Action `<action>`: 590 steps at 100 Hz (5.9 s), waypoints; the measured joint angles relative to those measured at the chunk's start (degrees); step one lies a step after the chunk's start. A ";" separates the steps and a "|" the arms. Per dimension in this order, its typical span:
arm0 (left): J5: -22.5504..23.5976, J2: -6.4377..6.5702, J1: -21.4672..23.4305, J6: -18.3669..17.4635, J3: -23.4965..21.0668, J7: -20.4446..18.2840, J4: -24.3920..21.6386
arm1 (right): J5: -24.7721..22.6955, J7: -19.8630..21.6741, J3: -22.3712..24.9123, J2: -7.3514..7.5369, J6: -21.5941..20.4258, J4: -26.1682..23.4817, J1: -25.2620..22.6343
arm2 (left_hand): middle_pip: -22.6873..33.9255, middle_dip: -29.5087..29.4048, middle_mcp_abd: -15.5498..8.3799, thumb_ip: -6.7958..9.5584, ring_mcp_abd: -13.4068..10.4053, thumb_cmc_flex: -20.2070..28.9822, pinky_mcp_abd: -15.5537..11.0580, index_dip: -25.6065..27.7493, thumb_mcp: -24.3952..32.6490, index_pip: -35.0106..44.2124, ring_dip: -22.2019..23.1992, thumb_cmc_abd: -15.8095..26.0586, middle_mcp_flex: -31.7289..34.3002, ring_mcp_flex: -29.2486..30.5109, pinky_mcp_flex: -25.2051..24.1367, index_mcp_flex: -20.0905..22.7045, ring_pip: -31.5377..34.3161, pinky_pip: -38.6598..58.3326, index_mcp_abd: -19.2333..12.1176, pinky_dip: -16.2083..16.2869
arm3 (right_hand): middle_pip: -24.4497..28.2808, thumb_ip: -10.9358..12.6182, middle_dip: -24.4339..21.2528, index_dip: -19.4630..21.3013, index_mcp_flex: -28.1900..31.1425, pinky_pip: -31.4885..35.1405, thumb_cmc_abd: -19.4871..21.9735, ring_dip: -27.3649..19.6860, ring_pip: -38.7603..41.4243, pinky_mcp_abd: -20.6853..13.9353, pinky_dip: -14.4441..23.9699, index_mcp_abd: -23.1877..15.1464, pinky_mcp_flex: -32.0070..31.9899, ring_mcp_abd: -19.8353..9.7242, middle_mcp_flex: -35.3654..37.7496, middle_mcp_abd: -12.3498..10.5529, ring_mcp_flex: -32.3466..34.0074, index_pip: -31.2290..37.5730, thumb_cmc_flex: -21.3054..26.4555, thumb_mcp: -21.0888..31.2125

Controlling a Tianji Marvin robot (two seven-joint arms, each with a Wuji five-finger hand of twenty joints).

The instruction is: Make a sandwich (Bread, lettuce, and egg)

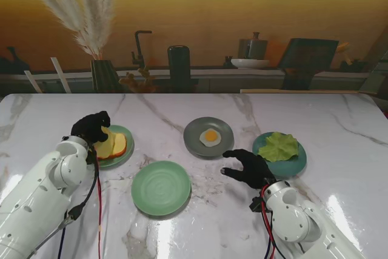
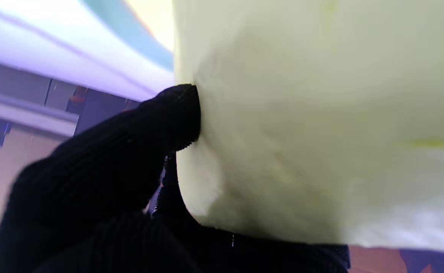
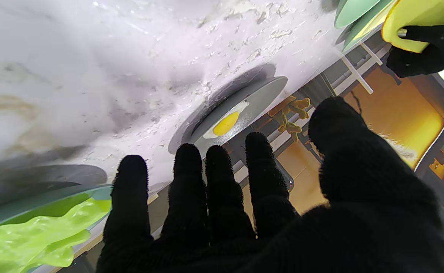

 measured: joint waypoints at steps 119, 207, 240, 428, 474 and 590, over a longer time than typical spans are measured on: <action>-25.42 -0.42 16.57 6.26 0.03 -12.34 -27.71 | -3.24 -2.58 2.18 -0.13 -0.21 0.28 -0.60 | 0.04 2.03 0.20 0.00 0.27 2.83 0.85 0.01 0.00 -0.43 2.65 -0.04 0.04 0.00 -2.74 -0.04 -0.06 0.06 0.29 0.57 | 0.00 0.00 0.00 0.00 0.00 0.00 0.00 0.00 0.00 0.00 0.00 0.00 0.03 0.00 0.00 0.00 0.01 0.00 0.00 0.00; -27.76 -1.07 10.80 6.53 11.54 -15.92 -22.30 | -3.84 -3.34 3.51 -0.14 0.10 0.32 -1.29 | -1.57 2.04 1.60 0.00 2.71 3.43 1.47 -0.57 -0.01 -2.71 3.42 0.24 -2.28 -4.44 -8.90 -0.26 -2.40 0.12 0.80 1.56 | 0.00 0.00 0.00 0.01 0.00 0.00 0.00 0.00 0.00 0.00 0.00 0.00 0.04 0.00 0.00 0.00 0.01 0.00 0.00 0.00; -22.54 0.20 10.74 2.63 11.51 -18.42 -21.71 | -3.85 -3.38 3.51 -0.14 0.14 0.33 -1.26 | -2.97 -12.79 4.30 7.14 3.95 -1.69 2.42 -8.75 -0.47 -11.77 -6.41 7.56 -15.43 -17.47 -20.59 -2.79 -8.00 -7.12 1.59 1.78 | 0.00 0.00 0.00 0.01 0.00 0.00 0.00 0.00 0.00 0.00 0.00 0.00 0.04 0.00 0.01 0.00 0.01 0.00 0.00 0.00; -14.46 -0.56 18.42 -13.54 -3.35 -6.03 -21.61 | -28.12 -0.95 7.59 3.15 11.79 9.83 7.87 | -27.24 -38.65 7.15 1.69 3.79 -11.65 1.08 -34.33 -31.36 -38.25 -37.17 21.83 -29.19 -34.35 -34.44 -5.27 -39.03 -40.97 0.71 -28.65 | 0.84 0.00 2.73 -1.18 -4.82 -1.40 -8.70 0.71 1.20 0.00 0.00 3.98 -3.26 -0.16 -8.08 0.56 -5.95 -4.48 0.90 0.80; -14.46 -0.64 18.50 -12.82 -3.34 -6.00 -21.68 | -24.56 -1.06 2.32 2.91 16.87 17.96 14.52 | -27.24 -38.66 7.15 1.69 3.78 -11.64 1.64 -33.77 -31.37 -38.25 -36.63 21.55 -29.09 -33.75 -34.44 -5.26 -38.98 -40.27 0.71 -27.55 | 4.32 -0.04 5.48 -1.46 -6.05 -1.42 -9.99 2.69 4.61 -0.01 1.03 6.11 -3.85 -0.16 -10.16 0.58 -6.53 -5.92 0.90 0.85; -14.06 -0.69 18.36 -11.69 -2.88 -5.76 -21.64 | -24.23 -9.85 -0.11 2.10 14.67 24.29 17.68 | -27.16 -38.65 7.15 1.69 3.78 -9.90 2.94 -32.88 -31.80 -37.51 -35.87 21.56 -28.56 -33.73 -34.52 -3.91 -38.30 -37.34 0.71 -24.42 | 30.22 -6.29 35.06 17.26 -0.43 23.30 -18.64 32.04 45.95 -6.87 21.23 -7.30 21.18 -2.87 12.02 -4.66 13.98 37.46 12.78 9.46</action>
